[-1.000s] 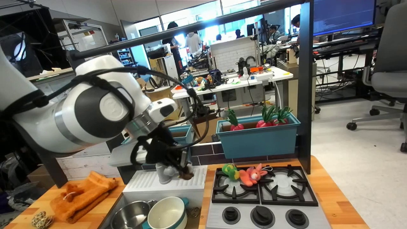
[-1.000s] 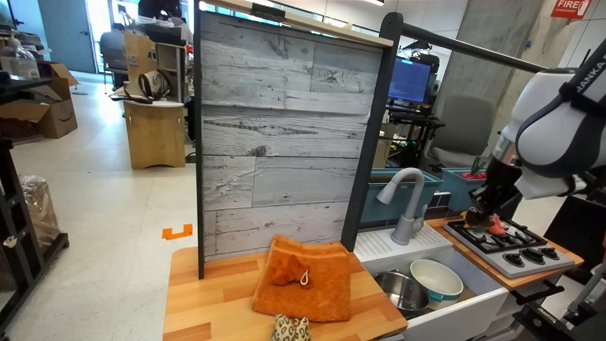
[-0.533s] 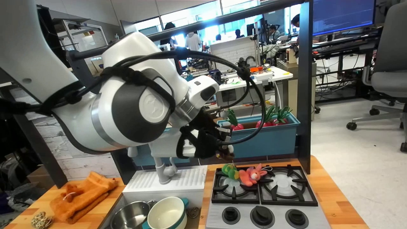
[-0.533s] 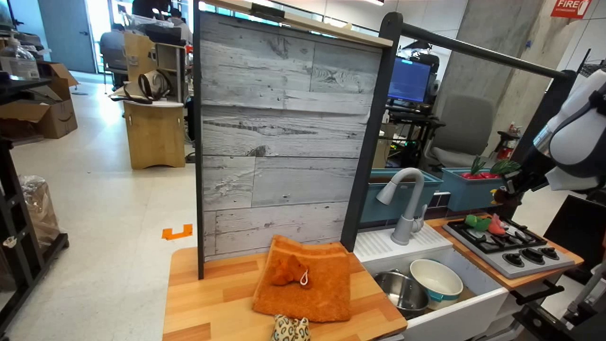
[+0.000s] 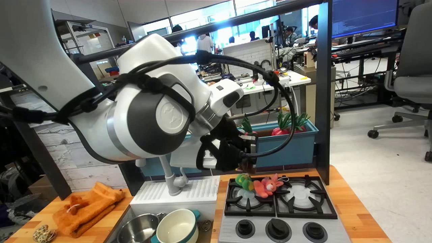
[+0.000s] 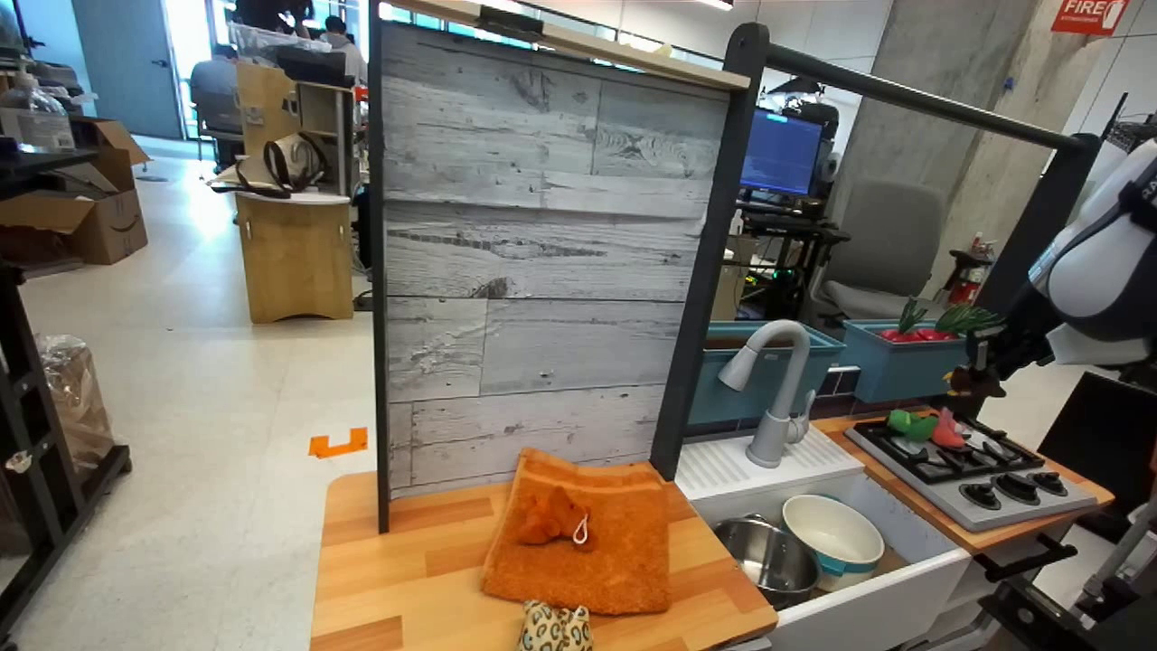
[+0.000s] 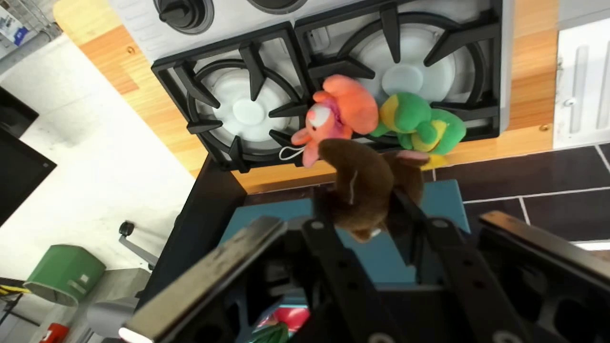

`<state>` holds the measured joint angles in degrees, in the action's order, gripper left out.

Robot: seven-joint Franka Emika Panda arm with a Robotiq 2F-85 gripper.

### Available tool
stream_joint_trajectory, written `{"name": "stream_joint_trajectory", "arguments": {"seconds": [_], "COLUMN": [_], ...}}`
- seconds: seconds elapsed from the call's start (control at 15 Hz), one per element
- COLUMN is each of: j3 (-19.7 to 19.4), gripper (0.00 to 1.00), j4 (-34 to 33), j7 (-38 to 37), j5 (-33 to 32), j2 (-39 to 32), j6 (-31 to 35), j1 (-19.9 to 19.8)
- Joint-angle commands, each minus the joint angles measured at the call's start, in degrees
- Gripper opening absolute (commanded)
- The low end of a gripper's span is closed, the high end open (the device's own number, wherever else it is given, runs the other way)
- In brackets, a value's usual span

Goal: Wipe the counter with the cloth, then pick the objects in the bowls in the sink and put them on the counter and the stove

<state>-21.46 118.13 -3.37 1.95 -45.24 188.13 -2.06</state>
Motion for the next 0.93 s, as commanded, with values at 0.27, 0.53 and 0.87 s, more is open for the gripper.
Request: {"name": "stream_joint_trajectory", "arguments": {"seconds": [0.27, 0.53, 0.87], "j3": [-4.0, 6.7, 17.6], "gripper": [0.92, 1.0, 1.0], "j4": [12.5, 22.8, 25.8], "j7": [1.2, 6.6, 5.0], "j5": [0.4, -4.8, -5.3], "j2": [8.9, 21.1, 25.9], "j6": [-2.7, -0.6, -0.8], "j1": [7.3, 0.5, -5.1]}}
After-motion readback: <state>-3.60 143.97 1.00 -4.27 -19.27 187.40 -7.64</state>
